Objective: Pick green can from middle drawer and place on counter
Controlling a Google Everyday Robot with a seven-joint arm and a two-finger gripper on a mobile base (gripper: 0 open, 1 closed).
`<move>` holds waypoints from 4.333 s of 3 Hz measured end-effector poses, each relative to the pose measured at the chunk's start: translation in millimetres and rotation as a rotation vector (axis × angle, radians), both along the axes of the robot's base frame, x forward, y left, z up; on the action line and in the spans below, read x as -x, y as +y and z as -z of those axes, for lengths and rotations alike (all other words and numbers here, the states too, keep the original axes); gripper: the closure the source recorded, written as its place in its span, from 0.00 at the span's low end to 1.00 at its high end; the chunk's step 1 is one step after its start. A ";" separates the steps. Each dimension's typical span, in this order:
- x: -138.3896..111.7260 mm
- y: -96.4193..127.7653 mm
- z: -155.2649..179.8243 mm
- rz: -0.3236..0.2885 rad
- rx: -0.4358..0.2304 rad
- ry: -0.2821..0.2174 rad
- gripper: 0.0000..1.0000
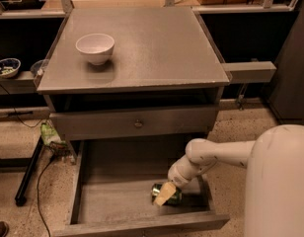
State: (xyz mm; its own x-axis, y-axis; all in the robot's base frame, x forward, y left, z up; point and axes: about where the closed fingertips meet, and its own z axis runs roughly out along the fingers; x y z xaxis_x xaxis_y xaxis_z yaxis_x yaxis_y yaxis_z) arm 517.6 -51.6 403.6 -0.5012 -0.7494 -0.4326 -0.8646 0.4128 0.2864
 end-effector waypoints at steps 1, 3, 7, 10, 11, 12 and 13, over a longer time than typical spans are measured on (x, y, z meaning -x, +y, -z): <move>4.1 5.6 4.7 -0.023 -0.015 0.012 0.00; 13.6 12.5 10.9 -0.057 -0.044 0.030 0.00; 10.4 19.5 34.9 -0.060 0.050 -0.015 0.19; 10.5 19.5 34.9 -0.060 0.050 -0.015 0.89; 10.5 19.5 34.9 -0.060 0.050 -0.015 1.00; 10.2 17.8 30.1 -0.065 0.035 0.026 1.00; 6.6 14.5 13.4 -0.072 0.025 0.068 1.00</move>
Offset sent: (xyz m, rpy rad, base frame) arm -0.0118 0.0118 -0.0087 0.0448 0.0206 0.0571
